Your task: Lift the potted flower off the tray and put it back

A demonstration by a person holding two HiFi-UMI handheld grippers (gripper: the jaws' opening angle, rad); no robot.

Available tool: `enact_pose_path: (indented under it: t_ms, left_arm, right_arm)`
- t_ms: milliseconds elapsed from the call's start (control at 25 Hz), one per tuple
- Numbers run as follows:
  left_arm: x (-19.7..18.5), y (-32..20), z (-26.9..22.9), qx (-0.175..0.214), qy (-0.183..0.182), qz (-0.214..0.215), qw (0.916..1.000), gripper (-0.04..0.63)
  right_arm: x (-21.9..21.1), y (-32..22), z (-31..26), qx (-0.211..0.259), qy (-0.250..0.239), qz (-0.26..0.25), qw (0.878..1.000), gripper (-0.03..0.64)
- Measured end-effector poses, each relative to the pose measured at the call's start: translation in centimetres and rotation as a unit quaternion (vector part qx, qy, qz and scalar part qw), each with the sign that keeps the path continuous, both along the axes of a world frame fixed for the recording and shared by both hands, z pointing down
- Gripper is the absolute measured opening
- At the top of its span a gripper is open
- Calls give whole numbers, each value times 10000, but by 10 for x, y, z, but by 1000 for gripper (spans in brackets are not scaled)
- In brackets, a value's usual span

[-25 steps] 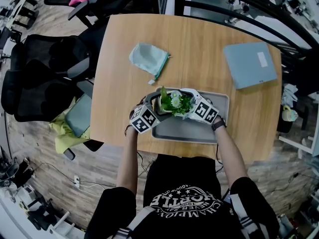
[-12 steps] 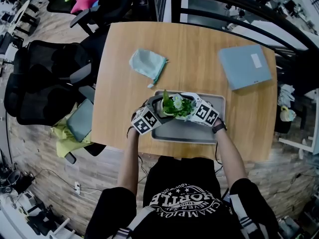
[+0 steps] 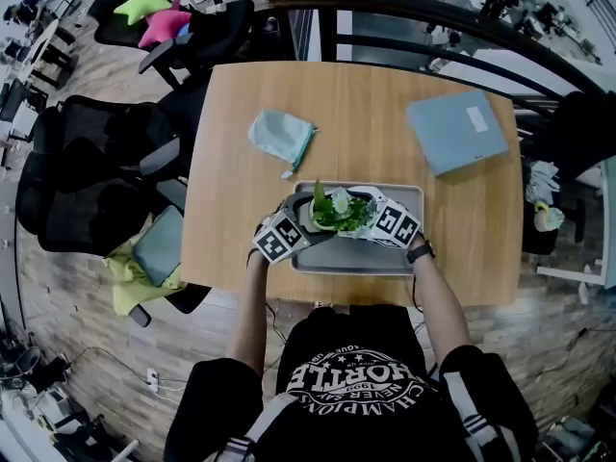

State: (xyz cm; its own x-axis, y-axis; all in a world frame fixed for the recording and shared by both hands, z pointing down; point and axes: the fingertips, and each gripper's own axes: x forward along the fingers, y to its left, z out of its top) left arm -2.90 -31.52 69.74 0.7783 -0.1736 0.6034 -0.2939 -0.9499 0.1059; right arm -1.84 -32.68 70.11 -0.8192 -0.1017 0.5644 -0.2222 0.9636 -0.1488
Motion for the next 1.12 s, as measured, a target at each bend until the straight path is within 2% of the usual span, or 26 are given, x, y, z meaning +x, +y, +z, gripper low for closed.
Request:
enact_pose_path:
  t_ms: [280, 640, 960, 1120]
  left_arm:
    - [14, 7, -25, 73, -49, 258, 9996, 431]
    - [33, 21, -43, 61, -47, 317, 9995, 431]
    - [47, 30, -60, 262, 106, 380, 9989, 433]
    - [49, 33, -68, 301, 6, 398, 9988, 433]
  right_arm:
    - [12, 8, -19, 30, -53, 204, 9998, 462]
    - [33, 22, -40, 187, -149, 383, 9990, 460]
    - [49, 33, -58, 419, -72, 490, 9979, 457]
    - [53, 36, -66, 529, -87, 570, 9969, 456]
